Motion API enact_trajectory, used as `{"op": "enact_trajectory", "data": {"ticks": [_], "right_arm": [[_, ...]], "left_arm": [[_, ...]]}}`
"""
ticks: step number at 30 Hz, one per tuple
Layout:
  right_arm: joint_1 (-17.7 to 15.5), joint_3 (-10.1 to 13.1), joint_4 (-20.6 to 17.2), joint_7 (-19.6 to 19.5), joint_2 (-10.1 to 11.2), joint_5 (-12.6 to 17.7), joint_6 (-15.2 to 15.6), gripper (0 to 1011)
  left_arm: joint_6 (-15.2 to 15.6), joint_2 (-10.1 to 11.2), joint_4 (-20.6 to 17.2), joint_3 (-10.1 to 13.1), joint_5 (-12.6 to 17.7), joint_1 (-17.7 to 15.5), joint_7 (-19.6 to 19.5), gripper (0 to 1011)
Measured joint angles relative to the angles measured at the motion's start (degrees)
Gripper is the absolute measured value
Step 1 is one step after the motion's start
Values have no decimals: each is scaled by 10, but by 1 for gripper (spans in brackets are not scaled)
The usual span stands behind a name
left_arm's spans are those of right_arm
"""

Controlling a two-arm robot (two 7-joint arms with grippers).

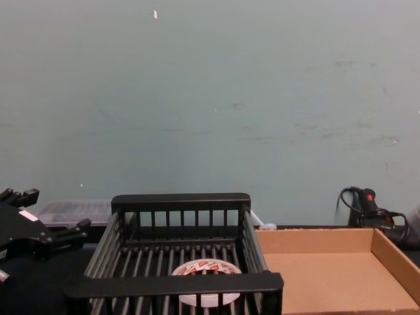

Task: Pick up the white tape and place it into the black box , Pick up the silver tape and place it into the brown box.

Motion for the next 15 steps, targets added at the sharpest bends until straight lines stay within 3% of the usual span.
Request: {"op": "enact_trajectory", "data": {"ticks": [7, 15], "right_arm": [[0, 0, 0, 0, 0, 0, 0, 213], [-1, 0, -1, 9, 2, -3, -16, 174]], "left_arm": [[0, 0, 0, 0, 0, 0, 0, 1001], [0, 0, 0, 0, 0, 0, 0, 1001]]}}
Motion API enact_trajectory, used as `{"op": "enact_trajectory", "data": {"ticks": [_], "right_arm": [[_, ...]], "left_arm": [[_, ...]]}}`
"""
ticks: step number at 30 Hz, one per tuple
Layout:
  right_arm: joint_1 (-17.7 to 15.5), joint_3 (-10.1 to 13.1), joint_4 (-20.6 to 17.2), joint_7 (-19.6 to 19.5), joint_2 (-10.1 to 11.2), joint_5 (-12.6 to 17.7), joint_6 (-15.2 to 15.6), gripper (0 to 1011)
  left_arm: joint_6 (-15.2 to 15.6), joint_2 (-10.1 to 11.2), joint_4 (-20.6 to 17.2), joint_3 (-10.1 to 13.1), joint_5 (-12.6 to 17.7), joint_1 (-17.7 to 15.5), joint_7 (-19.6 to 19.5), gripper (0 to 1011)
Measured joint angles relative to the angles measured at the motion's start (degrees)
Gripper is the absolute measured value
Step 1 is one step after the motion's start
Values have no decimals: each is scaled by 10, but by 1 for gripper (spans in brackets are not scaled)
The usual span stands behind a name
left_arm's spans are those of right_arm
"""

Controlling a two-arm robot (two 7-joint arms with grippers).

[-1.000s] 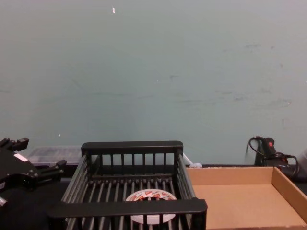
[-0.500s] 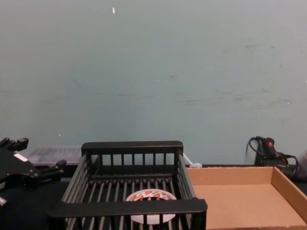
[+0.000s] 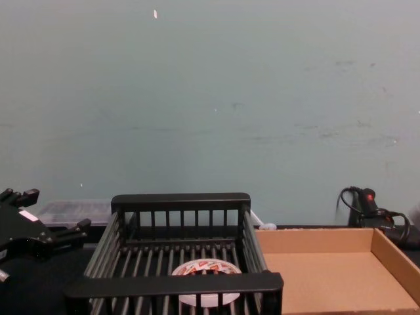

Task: Pick up the white tape and place it into the black box , Pick up the silver tape and place it into the brown box.

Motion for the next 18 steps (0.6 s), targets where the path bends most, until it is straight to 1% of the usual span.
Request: {"op": "enact_trajectory", "data": {"ticks": [8, 14, 15, 18], "right_arm": [[-1, -1, 0, 12, 4, 3, -21, 174], [-9, 6, -5, 15, 8, 17, -51, 174], [-9, 6, -5, 15, 8, 17, -51, 174], [-16, 12, -9, 17, 10, 27, -70, 174]], "left_arm": [[0, 0, 0, 0, 0, 0, 0, 1002], [0, 0, 0, 0, 0, 0, 0, 1001], [0, 0, 0, 0, 0, 0, 0, 1001], [0, 0, 0, 0, 0, 0, 0, 1001]]}}
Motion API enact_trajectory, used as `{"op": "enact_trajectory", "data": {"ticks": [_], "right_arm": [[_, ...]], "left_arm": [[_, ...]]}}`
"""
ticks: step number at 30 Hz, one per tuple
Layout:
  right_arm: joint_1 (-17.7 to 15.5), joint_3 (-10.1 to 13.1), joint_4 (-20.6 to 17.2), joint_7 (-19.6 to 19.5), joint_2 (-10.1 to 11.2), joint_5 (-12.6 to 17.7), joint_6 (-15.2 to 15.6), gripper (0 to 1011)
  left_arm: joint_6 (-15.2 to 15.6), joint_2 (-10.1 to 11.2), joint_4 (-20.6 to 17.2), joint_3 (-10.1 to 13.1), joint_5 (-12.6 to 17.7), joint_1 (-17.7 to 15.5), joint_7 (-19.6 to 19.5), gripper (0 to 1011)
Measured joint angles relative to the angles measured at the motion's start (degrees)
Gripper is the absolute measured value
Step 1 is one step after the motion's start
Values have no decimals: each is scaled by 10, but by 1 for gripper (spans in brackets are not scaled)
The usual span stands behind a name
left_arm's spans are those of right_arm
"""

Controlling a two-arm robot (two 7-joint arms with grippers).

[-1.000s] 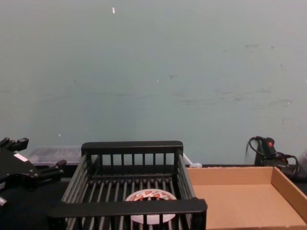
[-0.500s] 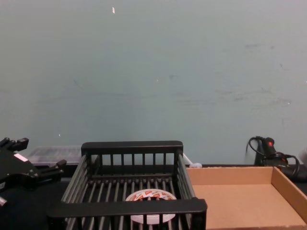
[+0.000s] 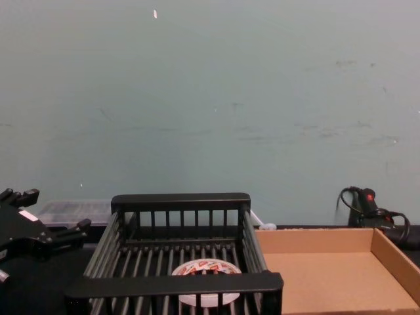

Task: Pick up the white tape and place it into the black box , Pick up the silver tape and place it into the brown box.

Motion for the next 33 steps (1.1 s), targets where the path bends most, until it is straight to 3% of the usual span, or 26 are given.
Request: {"op": "enact_trajectory", "data": {"ticks": [6, 13, 22, 33], "right_arm": [[-10, 9, -7, 2, 5, 22, -37, 174], [-18, 15, -14, -5, 7, 37, -57, 174], [-38, 34, -22, -36, -4, 54, -96, 174], [-37, 51, -19, -56, -21, 69, -106, 174]], "left_arm": [[0, 0, 0, 0, 0, 0, 0, 1001], [0, 0, 0, 0, 0, 0, 0, 1001], [0, 0, 0, 0, 0, 0, 0, 1001], [0, 0, 0, 0, 0, 0, 0, 1001]]}}
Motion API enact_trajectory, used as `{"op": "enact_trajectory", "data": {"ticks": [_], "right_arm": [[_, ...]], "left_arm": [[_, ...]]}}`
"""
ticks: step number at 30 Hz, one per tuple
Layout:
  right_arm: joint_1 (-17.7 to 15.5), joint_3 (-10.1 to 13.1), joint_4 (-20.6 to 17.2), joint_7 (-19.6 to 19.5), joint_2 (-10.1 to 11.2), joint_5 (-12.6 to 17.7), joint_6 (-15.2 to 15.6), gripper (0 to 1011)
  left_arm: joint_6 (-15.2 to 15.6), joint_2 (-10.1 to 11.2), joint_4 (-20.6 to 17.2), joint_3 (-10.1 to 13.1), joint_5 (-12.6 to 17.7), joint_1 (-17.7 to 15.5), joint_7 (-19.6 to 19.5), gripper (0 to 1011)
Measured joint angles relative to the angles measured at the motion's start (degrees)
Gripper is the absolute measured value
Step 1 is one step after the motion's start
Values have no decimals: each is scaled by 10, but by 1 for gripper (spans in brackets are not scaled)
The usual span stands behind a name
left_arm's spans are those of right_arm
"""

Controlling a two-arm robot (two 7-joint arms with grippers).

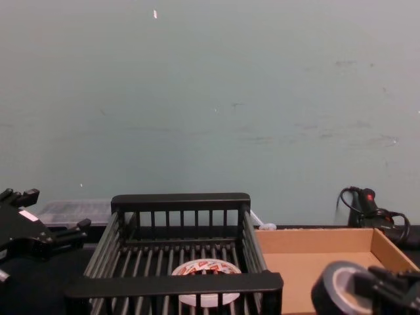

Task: Pick up the white tape and place it into the black box , Pick up the silver tape and place it into the brown box.

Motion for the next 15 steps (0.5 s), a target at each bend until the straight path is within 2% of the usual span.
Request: {"op": "enact_trajectory", "data": {"ticks": [15], "right_arm": [[52, 9, 37, -31, -34, 10, 16, 174]], "left_arm": [[0, 0, 0, 0, 0, 0, 0, 1001]]}}
